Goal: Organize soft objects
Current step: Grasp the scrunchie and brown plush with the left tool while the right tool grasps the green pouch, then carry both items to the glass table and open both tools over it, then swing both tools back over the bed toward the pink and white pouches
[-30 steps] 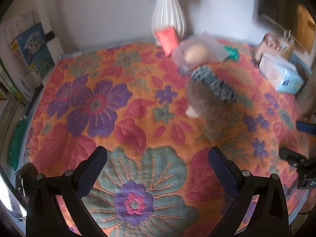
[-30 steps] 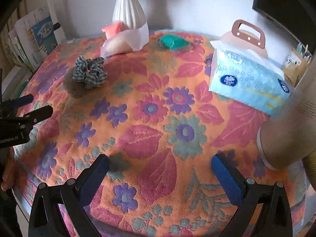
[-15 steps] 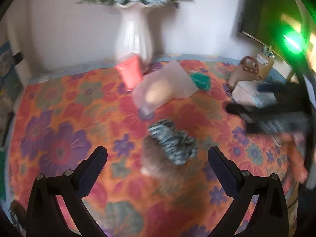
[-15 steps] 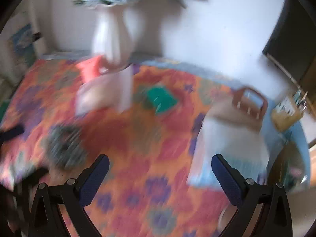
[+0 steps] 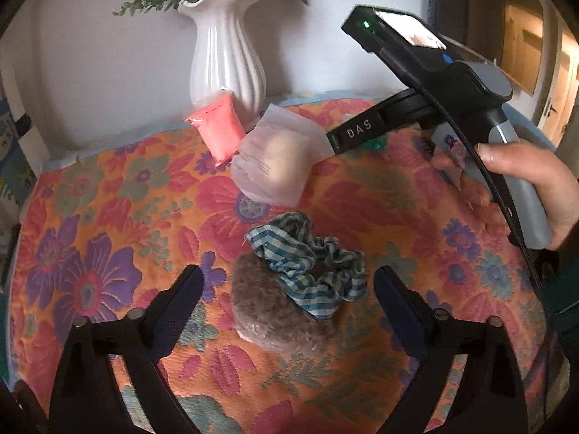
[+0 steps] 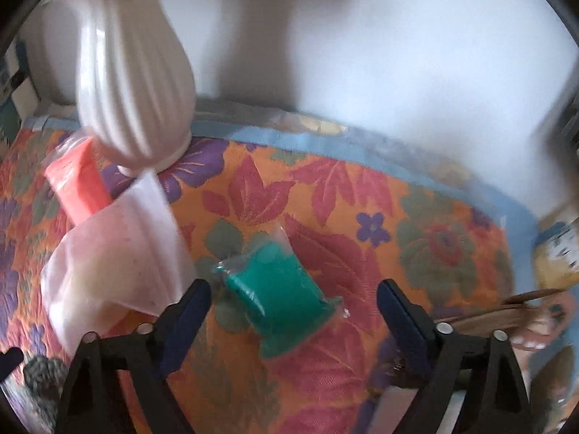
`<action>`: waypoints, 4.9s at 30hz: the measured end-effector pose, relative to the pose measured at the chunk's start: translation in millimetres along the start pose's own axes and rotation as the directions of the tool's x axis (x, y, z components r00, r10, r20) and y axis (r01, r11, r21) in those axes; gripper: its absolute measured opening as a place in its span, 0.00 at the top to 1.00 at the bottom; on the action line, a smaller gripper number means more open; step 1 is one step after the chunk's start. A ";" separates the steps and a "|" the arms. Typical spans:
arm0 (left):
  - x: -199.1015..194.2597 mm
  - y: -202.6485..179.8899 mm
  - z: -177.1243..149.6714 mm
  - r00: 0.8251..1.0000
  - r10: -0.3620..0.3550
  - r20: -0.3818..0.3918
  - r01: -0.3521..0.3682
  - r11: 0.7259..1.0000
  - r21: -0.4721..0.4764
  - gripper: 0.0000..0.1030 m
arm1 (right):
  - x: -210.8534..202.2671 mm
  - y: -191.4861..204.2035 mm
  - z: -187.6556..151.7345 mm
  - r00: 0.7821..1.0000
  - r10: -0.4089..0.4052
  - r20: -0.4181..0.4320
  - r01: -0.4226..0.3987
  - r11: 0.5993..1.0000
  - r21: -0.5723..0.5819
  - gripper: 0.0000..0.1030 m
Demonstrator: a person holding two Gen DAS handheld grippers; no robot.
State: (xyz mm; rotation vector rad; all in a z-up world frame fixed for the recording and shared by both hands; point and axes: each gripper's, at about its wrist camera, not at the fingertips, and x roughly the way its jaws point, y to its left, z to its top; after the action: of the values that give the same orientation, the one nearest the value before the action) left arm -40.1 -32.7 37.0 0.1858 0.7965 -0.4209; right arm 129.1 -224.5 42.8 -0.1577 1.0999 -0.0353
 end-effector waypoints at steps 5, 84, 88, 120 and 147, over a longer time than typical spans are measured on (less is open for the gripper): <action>6.3 -0.2 -0.1 0.999 -0.019 -0.035 0.018 1.000 -0.006 0.45 | 0.3 -5.0 -4.5 0.994 0.106 0.029 -0.108 0.992 0.065 0.34; -107.5 -288.9 12.7 0.857 -0.513 0.056 0.470 0.821 0.324 0.62 | -265.8 -243.1 -371.6 0.931 -0.034 0.364 -0.159 0.860 0.485 0.55; -106.9 -328.8 32.1 0.861 -0.502 0.079 0.450 0.826 0.340 0.62 | -265.0 -276.2 -366.2 0.920 -0.068 0.385 -0.166 0.823 0.544 0.55; 4.2 -406.4 109.2 0.968 -0.211 0.137 0.187 0.968 0.170 0.22 | -161.1 -382.3 -241.5 0.974 -0.080 0.211 -0.054 0.826 0.562 0.40; -114.3 -418.4 -15.6 0.818 -0.562 0.122 0.397 0.705 0.588 0.14 | -280.2 -345.9 -395.6 0.912 -0.160 0.378 -0.152 0.724 0.673 0.15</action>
State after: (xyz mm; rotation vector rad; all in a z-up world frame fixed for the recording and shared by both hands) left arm -302.4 -371.2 107.2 0.4331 0.3969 -1.1644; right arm -332.9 -579.9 165.2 0.5020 0.5942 -0.4035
